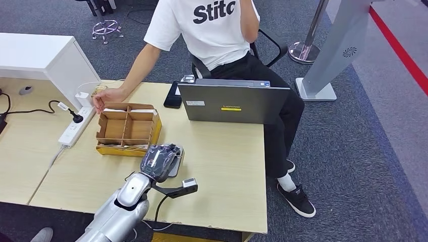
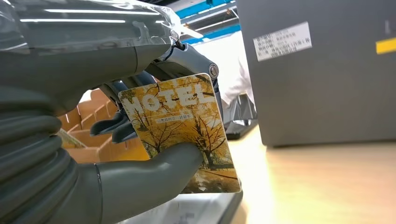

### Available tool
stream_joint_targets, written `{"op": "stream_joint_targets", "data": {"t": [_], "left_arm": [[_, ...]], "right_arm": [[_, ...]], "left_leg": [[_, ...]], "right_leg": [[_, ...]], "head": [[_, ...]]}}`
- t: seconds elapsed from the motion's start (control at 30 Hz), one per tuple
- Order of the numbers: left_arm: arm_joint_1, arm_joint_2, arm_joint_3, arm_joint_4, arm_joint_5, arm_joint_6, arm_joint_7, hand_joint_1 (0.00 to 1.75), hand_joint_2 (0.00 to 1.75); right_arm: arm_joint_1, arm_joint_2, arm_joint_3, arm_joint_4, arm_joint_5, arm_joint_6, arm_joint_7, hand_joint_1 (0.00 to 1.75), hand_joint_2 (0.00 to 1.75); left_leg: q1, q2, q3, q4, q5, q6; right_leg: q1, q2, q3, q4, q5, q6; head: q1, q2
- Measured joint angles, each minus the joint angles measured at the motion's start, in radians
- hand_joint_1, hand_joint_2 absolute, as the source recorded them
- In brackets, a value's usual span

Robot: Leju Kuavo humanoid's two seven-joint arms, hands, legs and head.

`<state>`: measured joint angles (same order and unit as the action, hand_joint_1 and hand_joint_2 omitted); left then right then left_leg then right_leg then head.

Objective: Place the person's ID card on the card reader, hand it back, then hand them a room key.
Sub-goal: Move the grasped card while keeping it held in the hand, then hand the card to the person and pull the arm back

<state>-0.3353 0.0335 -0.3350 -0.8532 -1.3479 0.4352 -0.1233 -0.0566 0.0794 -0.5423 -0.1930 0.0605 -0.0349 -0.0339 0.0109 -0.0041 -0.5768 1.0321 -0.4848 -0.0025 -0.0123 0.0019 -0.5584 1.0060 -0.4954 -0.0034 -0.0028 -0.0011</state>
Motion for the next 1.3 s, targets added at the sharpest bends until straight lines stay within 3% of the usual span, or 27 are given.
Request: {"op": "stream_joint_targets", "data": {"t": [0.37, 0.83, 1.03, 1.3], "left_arm": [[-0.025, -0.009, -0.021, 0.05, -0.005, -0.017, 0.006, 1.75, 1.75], [-0.036, 0.018, -0.025, 0.01, 0.015, 0.075, 0.041, 1.75, 1.75], [-0.051, 0.069, 0.001, -0.096, 0.055, 0.11, 0.056, 1.75, 1.75], [-0.057, 0.127, 0.111, -0.237, 0.132, 0.155, 0.042, 1.75, 1.75]], "right_arm": [[0.0, 0.0, 0.0, 0.0, 0.003, 0.005, 0.001, 0.0, 1.75], [0.001, 0.001, 0.0, 0.001, 0.012, 0.002, 0.001, 0.0, 1.75], [0.002, 0.001, 0.0, 0.001, 0.017, 0.002, -0.002, 0.0, 1.75], [0.004, 0.001, 0.0, 0.002, 0.023, -0.002, -0.008, 0.0, 1.75]], "left_leg": [[0.0, 0.0, 0.0, 0.0, 0.0, 0.0], [0.0, 0.0, 0.0, 0.0, 0.0, 0.0], [0.0, 0.0, 0.0, 0.0, 0.0, 0.0], [0.0, 0.0, 0.0, 0.0, 0.0, 0.0]], "right_leg": [[0.0, 0.0, 0.001, 0.0, 0.0, 0.0], [0.0, 0.0, 0.001, 0.0, 0.0, 0.0], [0.0, 0.0, 0.0, 0.0, 0.0, 0.0], [0.0, 0.0, 0.0, 0.001, 0.0, 0.0]], "head": [[0.0, 0.0], [0.0, 0.0], [0.0, 0.0], [0.0, 0.0]]}}
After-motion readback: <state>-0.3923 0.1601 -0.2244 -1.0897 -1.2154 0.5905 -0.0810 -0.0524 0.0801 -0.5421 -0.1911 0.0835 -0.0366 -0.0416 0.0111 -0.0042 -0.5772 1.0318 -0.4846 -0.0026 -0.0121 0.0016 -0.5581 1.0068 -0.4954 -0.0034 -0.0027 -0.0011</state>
